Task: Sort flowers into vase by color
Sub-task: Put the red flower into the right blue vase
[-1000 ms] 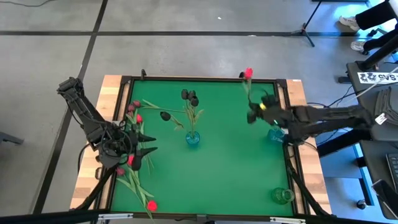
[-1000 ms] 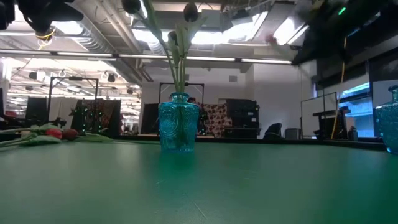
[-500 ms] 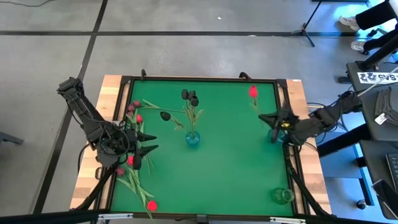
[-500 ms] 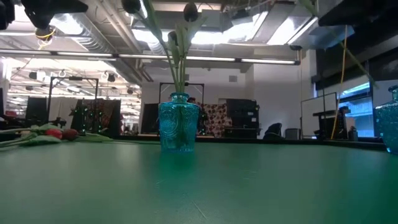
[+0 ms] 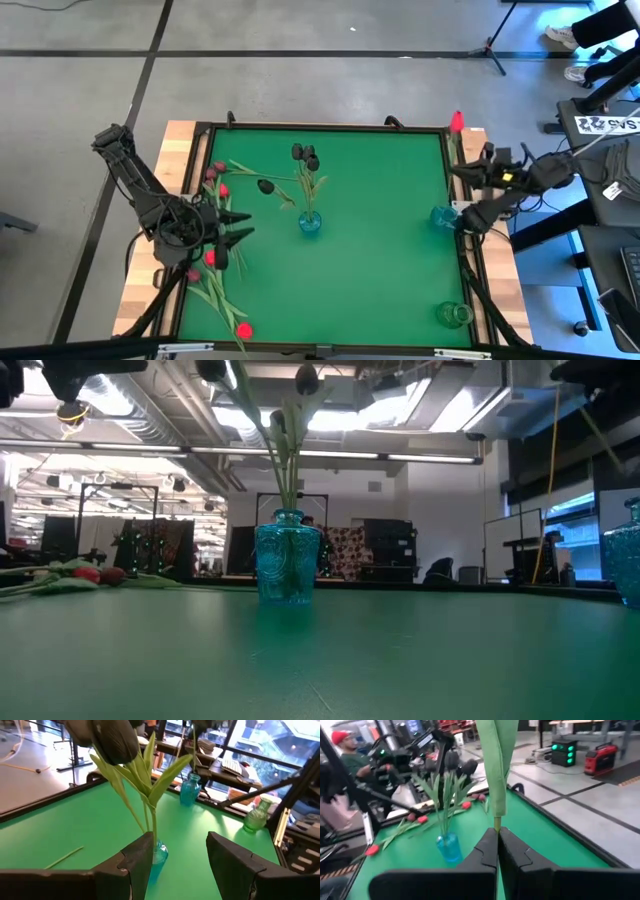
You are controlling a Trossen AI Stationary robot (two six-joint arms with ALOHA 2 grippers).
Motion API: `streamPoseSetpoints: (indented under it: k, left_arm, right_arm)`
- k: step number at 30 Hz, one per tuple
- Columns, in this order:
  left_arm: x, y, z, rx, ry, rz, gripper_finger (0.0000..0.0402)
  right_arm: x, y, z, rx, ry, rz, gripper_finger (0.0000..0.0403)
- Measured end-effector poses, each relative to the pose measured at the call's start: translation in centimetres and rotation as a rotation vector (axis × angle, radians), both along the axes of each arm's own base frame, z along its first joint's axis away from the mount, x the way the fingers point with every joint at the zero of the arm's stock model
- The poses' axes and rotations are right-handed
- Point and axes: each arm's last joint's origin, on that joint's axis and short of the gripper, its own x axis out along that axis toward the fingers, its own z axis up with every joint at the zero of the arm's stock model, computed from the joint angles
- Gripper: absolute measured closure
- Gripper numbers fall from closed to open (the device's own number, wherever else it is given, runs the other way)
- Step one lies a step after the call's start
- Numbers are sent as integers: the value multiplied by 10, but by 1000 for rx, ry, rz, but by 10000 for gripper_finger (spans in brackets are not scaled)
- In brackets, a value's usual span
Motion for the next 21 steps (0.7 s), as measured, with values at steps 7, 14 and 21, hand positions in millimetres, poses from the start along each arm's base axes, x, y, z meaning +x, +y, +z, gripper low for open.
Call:
streamPoseSetpoints:
  k: [7, 14, 21]
  left_arm:
    - [0, 0, 2, -15, -24, 16, 221]
    - [1, -1, 3, -26, -33, 16, 221]
    - [1, -1, 4, -31, -38, 17, 221]
  right_arm:
    - [-1, 1, -26, 20, 93, 53, 402]
    - [-1, 3, -28, 52, 108, 107, 402]
    - [-1, 4, -30, 187, 113, 121, 391]
